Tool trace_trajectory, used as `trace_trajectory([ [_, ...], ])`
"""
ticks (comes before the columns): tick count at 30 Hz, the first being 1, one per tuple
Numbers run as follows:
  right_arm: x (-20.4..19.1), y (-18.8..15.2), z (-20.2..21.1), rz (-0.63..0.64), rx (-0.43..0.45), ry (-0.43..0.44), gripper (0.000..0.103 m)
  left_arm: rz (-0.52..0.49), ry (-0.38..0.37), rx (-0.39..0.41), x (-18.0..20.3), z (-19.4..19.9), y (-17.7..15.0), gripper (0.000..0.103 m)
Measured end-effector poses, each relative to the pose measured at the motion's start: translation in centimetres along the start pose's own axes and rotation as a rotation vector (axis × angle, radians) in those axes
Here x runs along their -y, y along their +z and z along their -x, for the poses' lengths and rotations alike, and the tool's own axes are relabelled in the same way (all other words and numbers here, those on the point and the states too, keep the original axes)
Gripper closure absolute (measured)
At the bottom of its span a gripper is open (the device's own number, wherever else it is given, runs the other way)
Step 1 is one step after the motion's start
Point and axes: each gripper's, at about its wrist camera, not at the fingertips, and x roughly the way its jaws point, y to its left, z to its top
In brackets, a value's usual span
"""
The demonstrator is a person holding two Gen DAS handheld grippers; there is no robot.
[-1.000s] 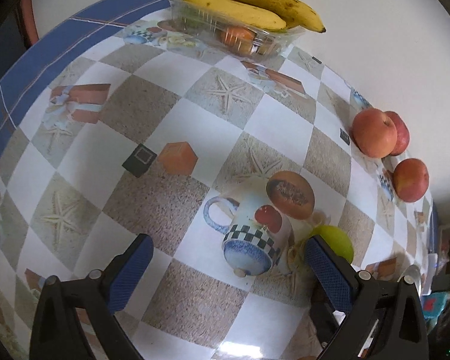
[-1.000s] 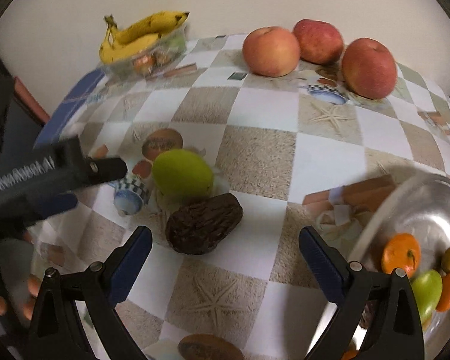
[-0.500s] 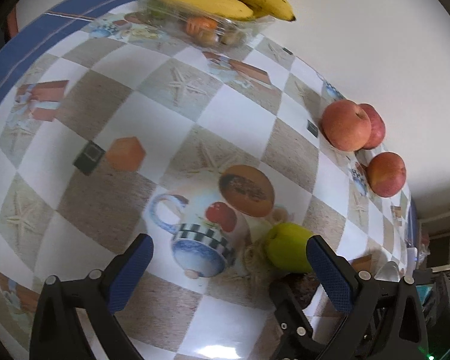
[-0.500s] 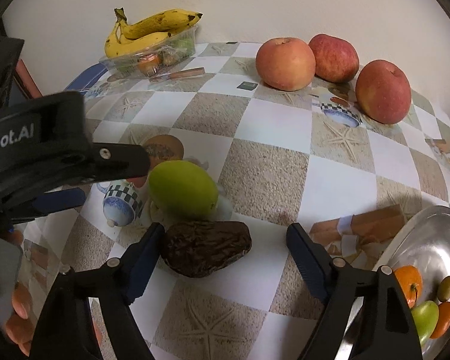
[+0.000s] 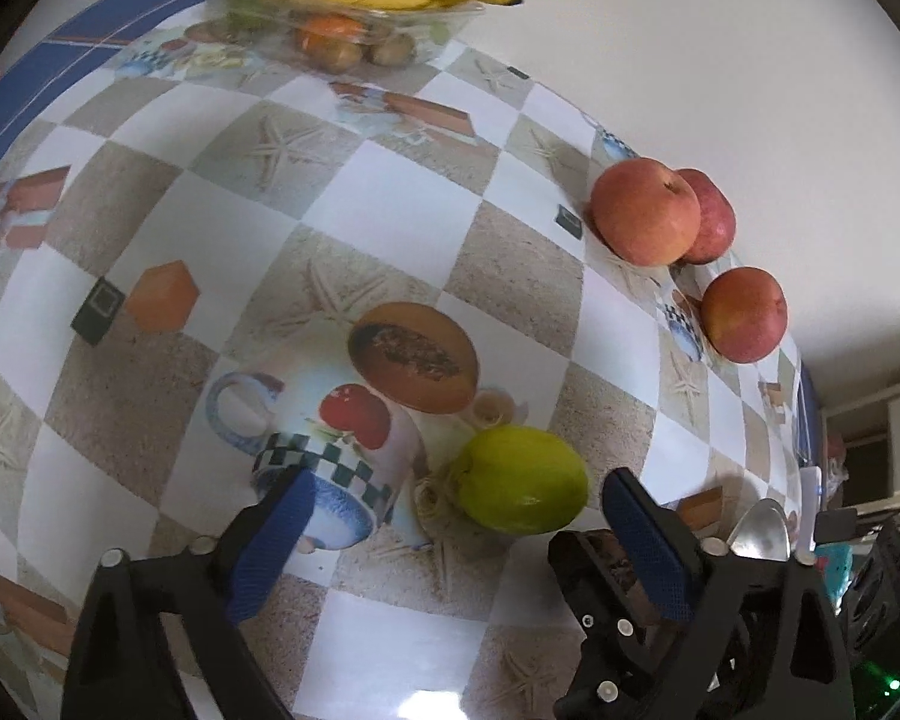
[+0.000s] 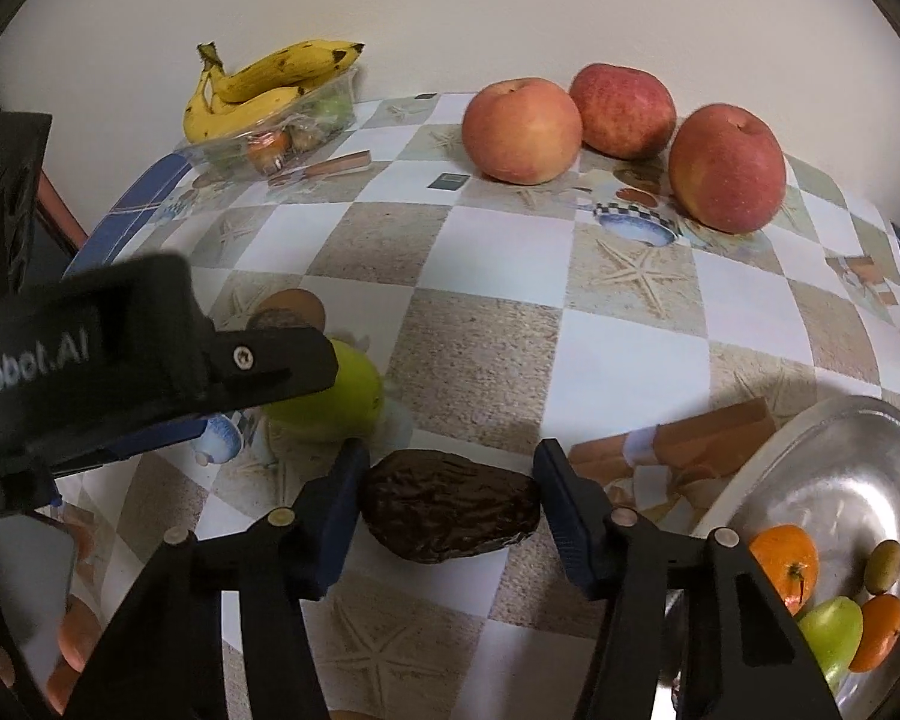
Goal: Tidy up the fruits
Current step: 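Grasp the green apple with the left tool while the right tool grasps the brown date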
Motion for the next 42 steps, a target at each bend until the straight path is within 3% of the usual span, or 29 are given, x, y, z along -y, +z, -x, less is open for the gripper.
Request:
trace_trajectory([
  [3,0.1,-0.2,0.1,0.001,-0.001,-0.01,0.044,-0.022,-0.001,0.006,0.5,-0.2,0.0,0.017],
  [7,0.2,-0.2,0.1,0.002,-0.002,-0.013,0.044,-0.032,-0.034,0.003,0.8,-0.2,-0.1,0.034],
  [11,0.2,-0.2,0.1,-0.001,-0.001,-0.012,0.044,-0.022,-0.069,-0.003,0.9,-0.3,-0.1,0.04],
  [13,0.2,-0.2,0.1,-0.001,-0.002,-0.013,0.044,-0.021,-0.096,-0.007,1.0,-0.2,-0.2,0.051],
  [26,-0.2,-0.5,0.5,0.017,-0.014,-0.037,0.045,0.0,-0.079,-0.04,0.9,0.4,-1.1,0.052],
  [29,-0.3,-0.7,0.6,0.026,-0.014,-0.045,0.045,0.043,-0.098,-0.054,0.2,0.5,-1.2,0.052],
  [35,-0.4,-0.8,0.6,0.024,-0.016,-0.047,0.045,0.051,-0.047,-0.027,-0.4,1.4,-0.8,0.052],
  [42,0.0,-0.5,0.7,-0.002,-0.019,-0.04,0.045,0.075,-0.057,-0.001,-0.8,2.6,-0.3,0.052],
])
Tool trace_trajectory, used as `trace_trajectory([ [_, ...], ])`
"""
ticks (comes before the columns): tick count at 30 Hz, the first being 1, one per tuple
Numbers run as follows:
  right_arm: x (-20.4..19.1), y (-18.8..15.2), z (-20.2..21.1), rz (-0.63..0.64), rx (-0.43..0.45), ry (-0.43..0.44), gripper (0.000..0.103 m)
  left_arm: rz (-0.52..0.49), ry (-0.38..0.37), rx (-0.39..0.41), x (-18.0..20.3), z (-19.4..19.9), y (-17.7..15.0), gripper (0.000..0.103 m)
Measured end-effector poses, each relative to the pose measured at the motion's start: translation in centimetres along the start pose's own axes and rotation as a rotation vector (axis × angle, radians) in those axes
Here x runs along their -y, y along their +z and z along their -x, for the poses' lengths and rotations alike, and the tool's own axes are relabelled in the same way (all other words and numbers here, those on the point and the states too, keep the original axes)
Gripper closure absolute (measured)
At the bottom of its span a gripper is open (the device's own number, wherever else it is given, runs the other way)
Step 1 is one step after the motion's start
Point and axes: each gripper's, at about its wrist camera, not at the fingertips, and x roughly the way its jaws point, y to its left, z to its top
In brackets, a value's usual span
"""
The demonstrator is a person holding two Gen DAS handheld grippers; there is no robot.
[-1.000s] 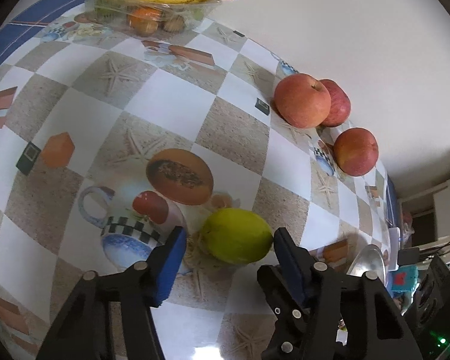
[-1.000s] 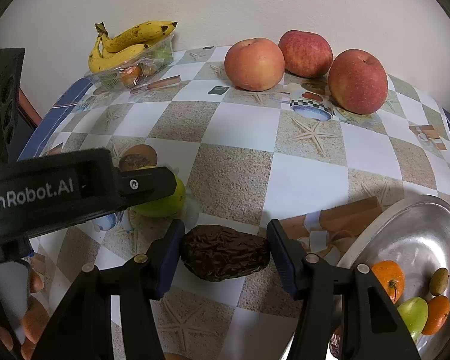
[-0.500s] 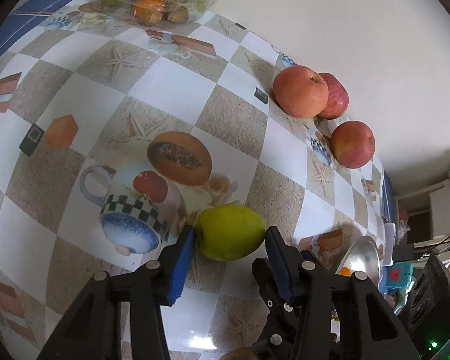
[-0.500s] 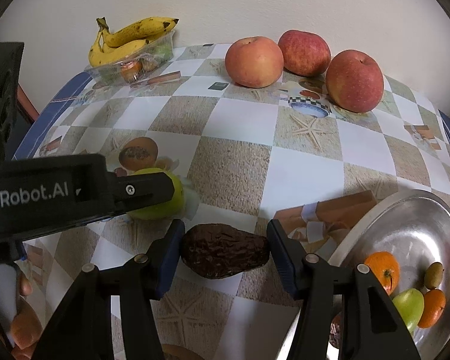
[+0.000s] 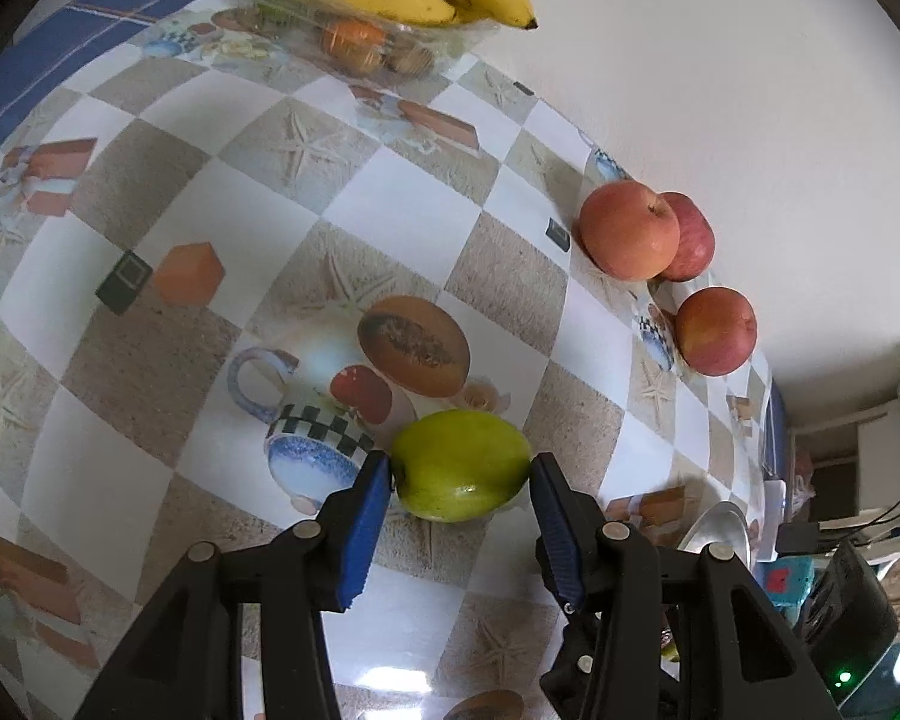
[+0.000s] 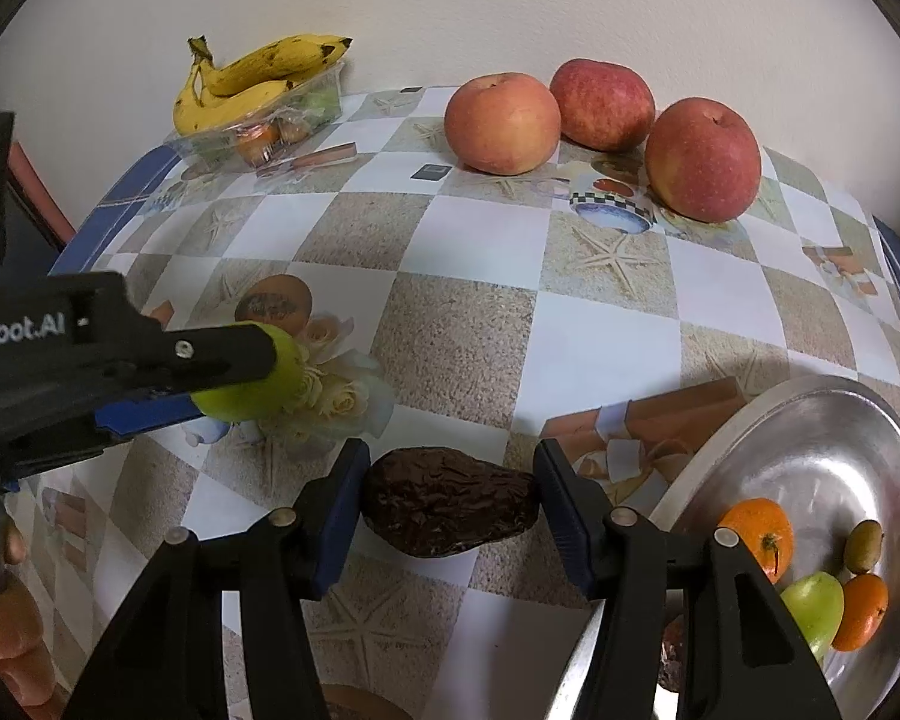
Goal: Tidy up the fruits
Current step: 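Grasp the green apple with the left tool while the right tool grasps the brown date, then carry the green apple and date into the steel bowl and open both tools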
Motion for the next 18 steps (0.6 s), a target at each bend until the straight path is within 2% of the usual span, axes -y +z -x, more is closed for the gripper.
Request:
trace_trajectory([
  [9,0.3,-0.3,3.9,-0.018,0.05,-0.002,0.045,-0.003,-0.005,0.003,0.3,1.8,-2.4,0.052],
  [18,1.5,-3.0,7.0,-0.072,0.056,-0.001,0.045,-0.046,0.005,-0.013,1.3,2.9,-5.3,0.052],
])
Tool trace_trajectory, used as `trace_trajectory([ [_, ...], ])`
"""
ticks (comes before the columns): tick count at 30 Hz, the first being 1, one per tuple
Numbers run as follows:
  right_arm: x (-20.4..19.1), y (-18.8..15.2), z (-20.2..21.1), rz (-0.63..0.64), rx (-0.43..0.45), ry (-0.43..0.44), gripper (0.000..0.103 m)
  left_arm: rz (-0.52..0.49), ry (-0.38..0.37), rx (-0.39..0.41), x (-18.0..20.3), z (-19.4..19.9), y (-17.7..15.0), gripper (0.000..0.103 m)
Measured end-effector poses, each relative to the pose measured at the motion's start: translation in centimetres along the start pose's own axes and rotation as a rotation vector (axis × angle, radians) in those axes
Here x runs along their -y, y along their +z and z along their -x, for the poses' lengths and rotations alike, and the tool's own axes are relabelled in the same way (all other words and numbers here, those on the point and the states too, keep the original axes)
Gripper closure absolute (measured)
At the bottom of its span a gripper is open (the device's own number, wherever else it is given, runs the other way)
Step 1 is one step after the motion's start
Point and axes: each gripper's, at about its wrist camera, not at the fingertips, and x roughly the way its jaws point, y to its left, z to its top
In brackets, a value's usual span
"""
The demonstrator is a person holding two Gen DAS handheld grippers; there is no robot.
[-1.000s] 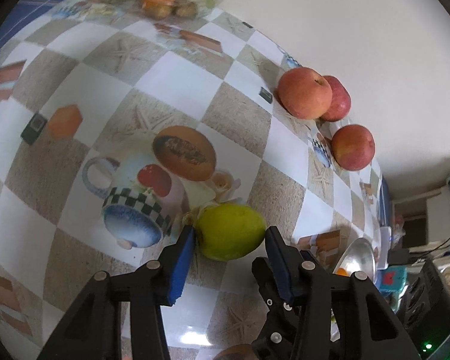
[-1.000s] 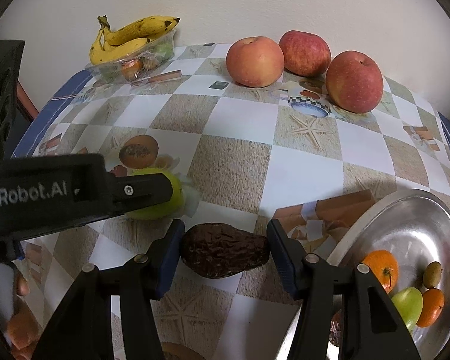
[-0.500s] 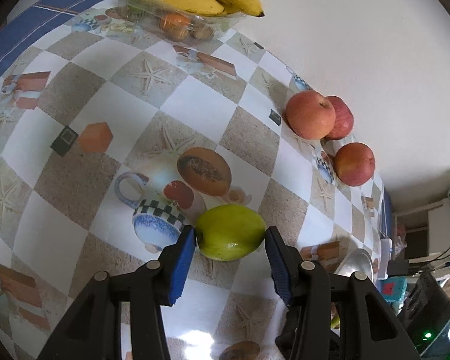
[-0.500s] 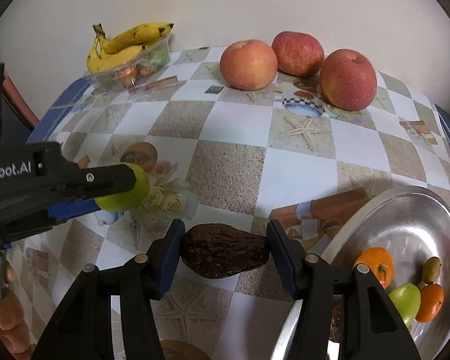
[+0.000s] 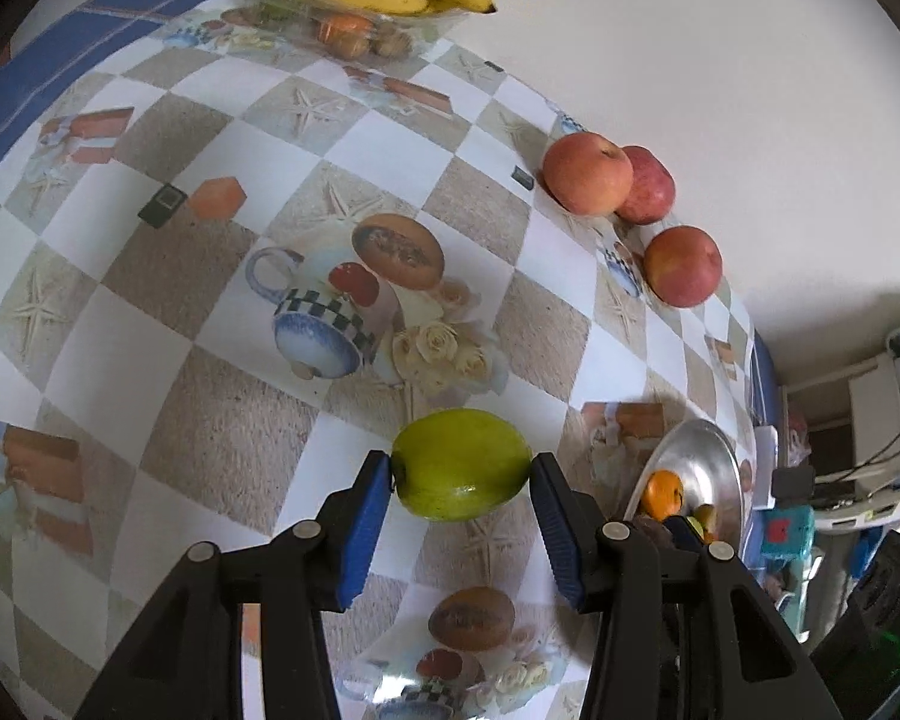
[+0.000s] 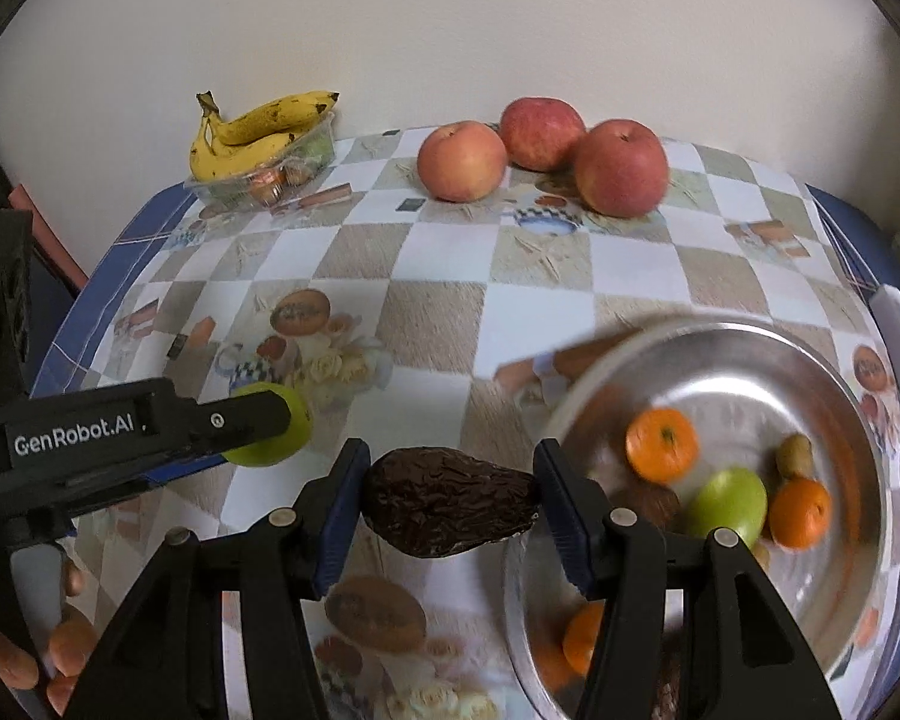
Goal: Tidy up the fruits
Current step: 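Carry the green apple and date into the steel bowl and open both tools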
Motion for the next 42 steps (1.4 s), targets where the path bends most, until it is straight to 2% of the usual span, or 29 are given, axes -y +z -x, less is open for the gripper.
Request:
trace_trajectory([
  [6,1.9,-1.0,2.4,-0.044,0.035,-0.011,0.045,-0.047,-0.027,0.014,2.0,1.2,-1.0,0.052],
  [9,4.1,-1.2,3.2,-0.097,0.041,-0.064,0.045,-0.106,-0.031,0.003,4.0,1.1,-1.9,0.052],
  [12,7.6,-2.1,3.5,-0.217,0.011,-0.159,0.045,-0.187,-0.051,-0.036,6.9,0.0,-3.4,0.052],
  [17,12.8,-4.1,3.0,-0.384,-0.057,-0.203,0.045,-0.279,-0.104,-0.113,10.7,-2.1,-6.1,0.052],
  [21,14.7,-5.2,2.8,-0.424,-0.089,-0.22,0.045,-0.308,-0.098,-0.149,11.9,-3.6,-7.2,0.052],
  [28,14.6,-5.6,1.5,-0.405,-0.141,-0.218,0.045,-0.341,-0.095,-0.129,12.5,-4.7,-7.6,0.052],
  [34,14.9,-6.4,0.8,-0.458,-0.161,-0.139,0.045,-0.319,-0.117,-0.153,12.4,-5.6,-7.7,0.052],
  [42,14.1,-6.4,0.7,-0.412,-0.171,-0.174,0.044,-0.307,-0.122,-0.17,12.4,-5.7,-7.9,0.05],
])
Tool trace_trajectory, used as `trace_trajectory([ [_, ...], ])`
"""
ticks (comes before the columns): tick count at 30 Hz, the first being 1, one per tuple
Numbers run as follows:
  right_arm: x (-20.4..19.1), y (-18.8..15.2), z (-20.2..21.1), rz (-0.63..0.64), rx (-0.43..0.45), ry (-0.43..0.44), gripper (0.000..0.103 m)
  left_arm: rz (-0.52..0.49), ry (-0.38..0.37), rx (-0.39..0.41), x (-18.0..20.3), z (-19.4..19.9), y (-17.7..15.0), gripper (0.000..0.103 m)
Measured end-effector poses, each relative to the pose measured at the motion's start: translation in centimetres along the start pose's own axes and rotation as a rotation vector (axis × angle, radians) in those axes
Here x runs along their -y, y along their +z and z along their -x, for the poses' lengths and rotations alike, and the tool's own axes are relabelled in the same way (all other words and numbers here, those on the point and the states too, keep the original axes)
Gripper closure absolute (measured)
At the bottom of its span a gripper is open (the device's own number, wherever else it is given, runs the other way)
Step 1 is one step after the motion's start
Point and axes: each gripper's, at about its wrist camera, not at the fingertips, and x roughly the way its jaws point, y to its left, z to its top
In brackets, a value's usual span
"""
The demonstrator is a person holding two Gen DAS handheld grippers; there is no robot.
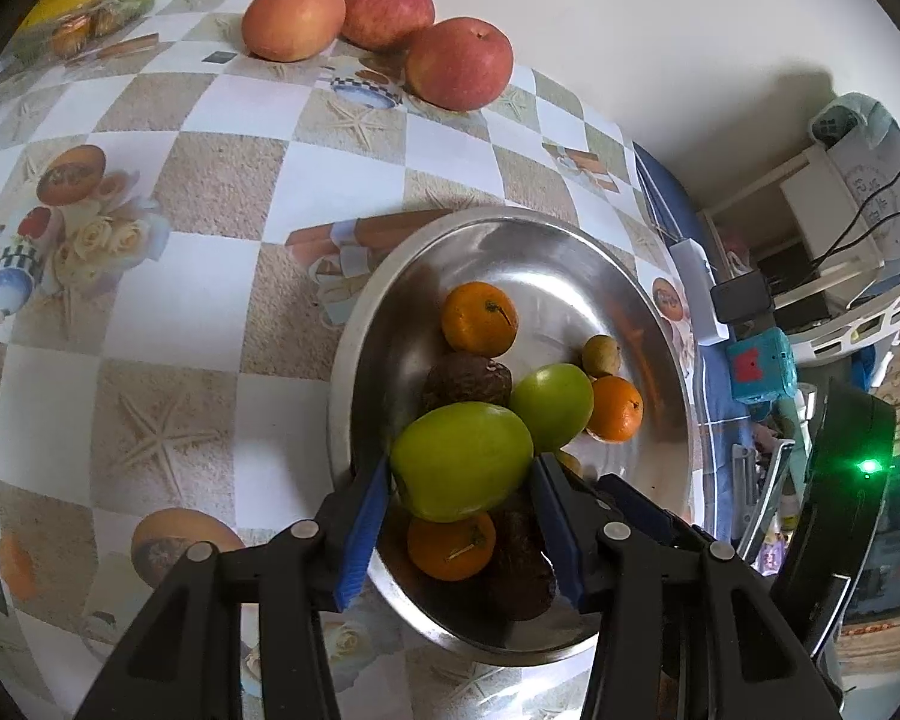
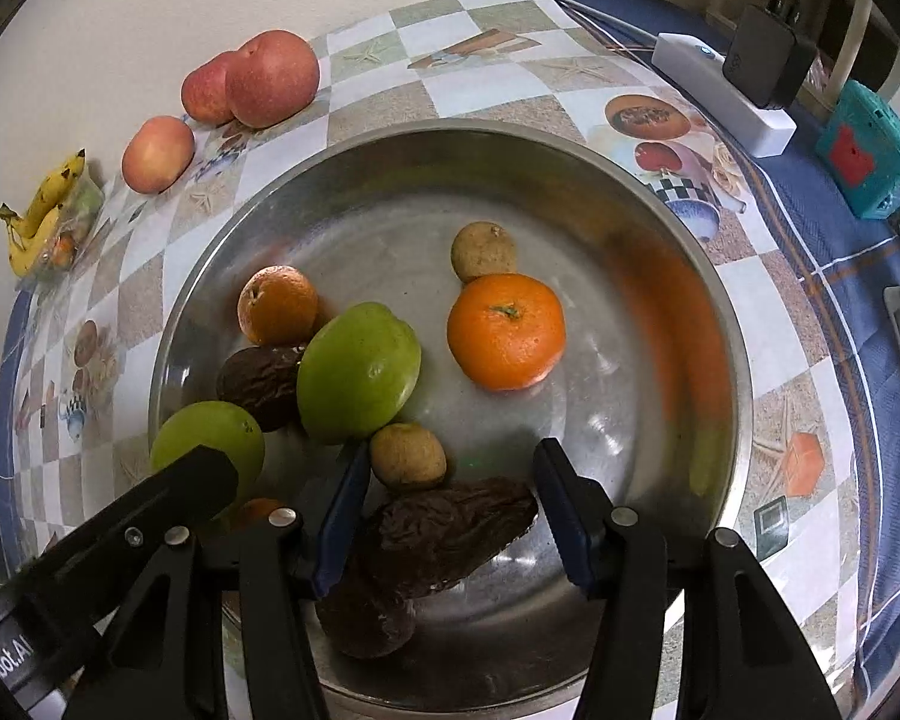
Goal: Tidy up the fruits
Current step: 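Carry the green apple and date into the steel bowl and open both tools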
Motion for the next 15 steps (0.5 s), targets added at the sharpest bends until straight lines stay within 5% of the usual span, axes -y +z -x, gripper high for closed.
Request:
trace_trajectory([
  [10,-0.5,-0.3,0.3,0.025,0.018,-0.028,0.044,0.02,-0.032,0.026,-0.7,1.7,-0.3,0.046],
  [15,-1.0,-0.7,1.3,0.035,0.061,-0.033,0.033,0.053,0.044,0.08,-2.2,3.7,-0.5,0.032],
])
